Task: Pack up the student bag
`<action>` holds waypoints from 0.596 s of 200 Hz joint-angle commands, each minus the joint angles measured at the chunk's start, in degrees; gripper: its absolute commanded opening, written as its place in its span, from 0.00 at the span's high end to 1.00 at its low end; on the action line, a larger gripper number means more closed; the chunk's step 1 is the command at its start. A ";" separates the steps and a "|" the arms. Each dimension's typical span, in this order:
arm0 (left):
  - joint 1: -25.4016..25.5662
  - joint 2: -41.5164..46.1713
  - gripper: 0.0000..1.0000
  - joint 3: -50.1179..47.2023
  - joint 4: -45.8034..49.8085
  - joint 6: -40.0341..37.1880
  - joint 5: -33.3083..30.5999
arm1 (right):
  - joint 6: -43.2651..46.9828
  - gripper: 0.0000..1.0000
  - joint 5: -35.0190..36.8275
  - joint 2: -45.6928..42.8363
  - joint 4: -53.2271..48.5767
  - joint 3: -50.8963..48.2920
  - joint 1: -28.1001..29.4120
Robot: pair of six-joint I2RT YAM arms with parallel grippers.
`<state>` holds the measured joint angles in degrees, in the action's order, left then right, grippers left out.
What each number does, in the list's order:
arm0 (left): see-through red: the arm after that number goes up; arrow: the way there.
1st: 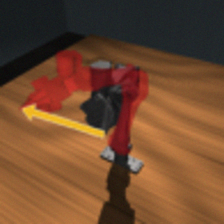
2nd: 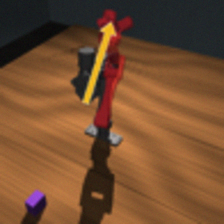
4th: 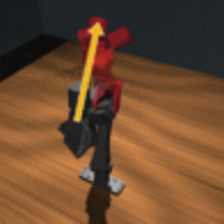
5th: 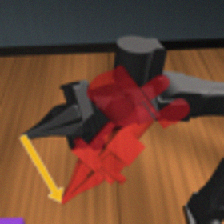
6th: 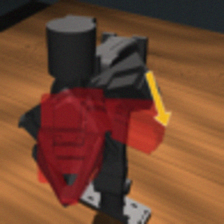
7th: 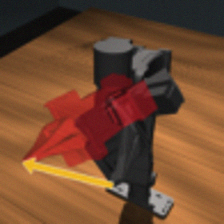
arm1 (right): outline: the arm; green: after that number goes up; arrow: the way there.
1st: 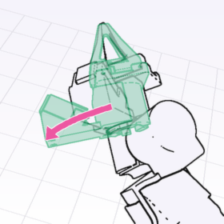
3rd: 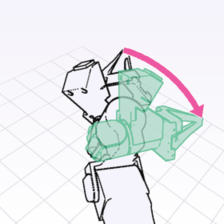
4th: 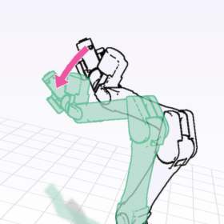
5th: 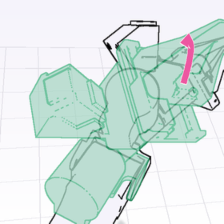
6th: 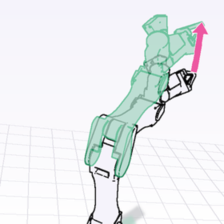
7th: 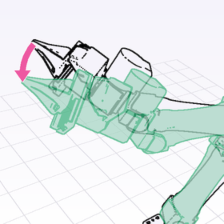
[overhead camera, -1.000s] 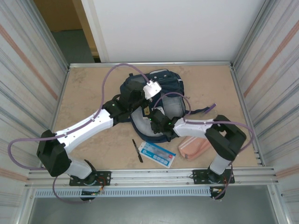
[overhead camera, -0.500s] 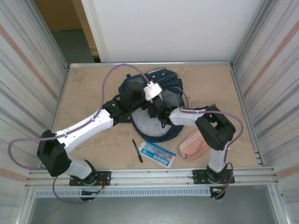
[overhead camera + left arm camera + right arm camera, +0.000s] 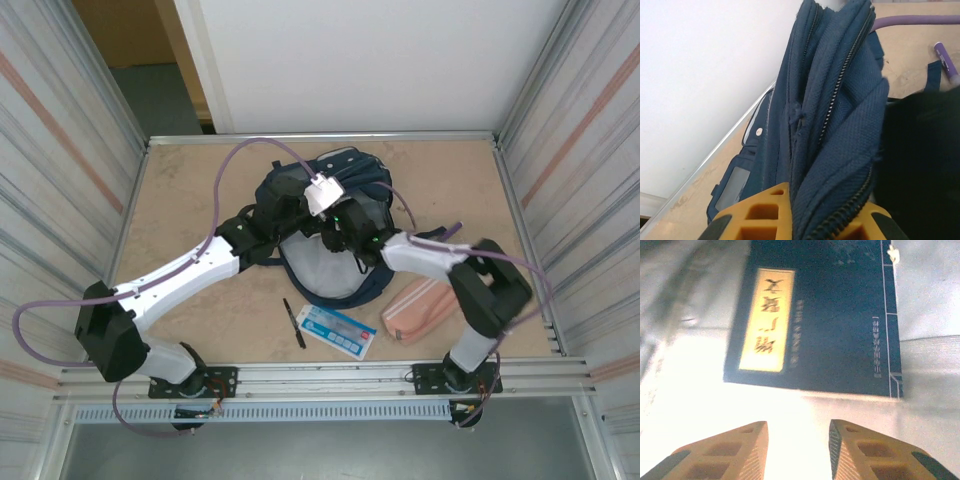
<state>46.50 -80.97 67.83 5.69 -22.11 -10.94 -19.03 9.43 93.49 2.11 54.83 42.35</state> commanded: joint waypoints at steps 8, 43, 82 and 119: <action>-0.36 -0.27 0.97 -0.41 -5.59 3.20 1.12 | -1.25 0.63 -0.56 -14.17 -3.64 -7.38 1.52; -0.18 -1.80 0.46 1.05 -1.66 7.98 7.67 | -2.30 0.61 -1.93 -28.07 -13.03 -13.31 2.78; -0.98 4.82 0.20 -2.51 10.29 12.89 5.93 | -1.54 0.60 -6.12 -33.70 -23.88 -12.96 0.43; -9.60 16.32 0.05 -12.86 13.73 28.27 13.22 | 0.43 0.60 -11.91 -34.48 -27.82 -11.60 -1.46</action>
<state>43.22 -71.90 59.22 15.77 -6.85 -2.76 -20.25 2.17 59.86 -20.01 42.09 41.63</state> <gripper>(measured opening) 0.948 0.398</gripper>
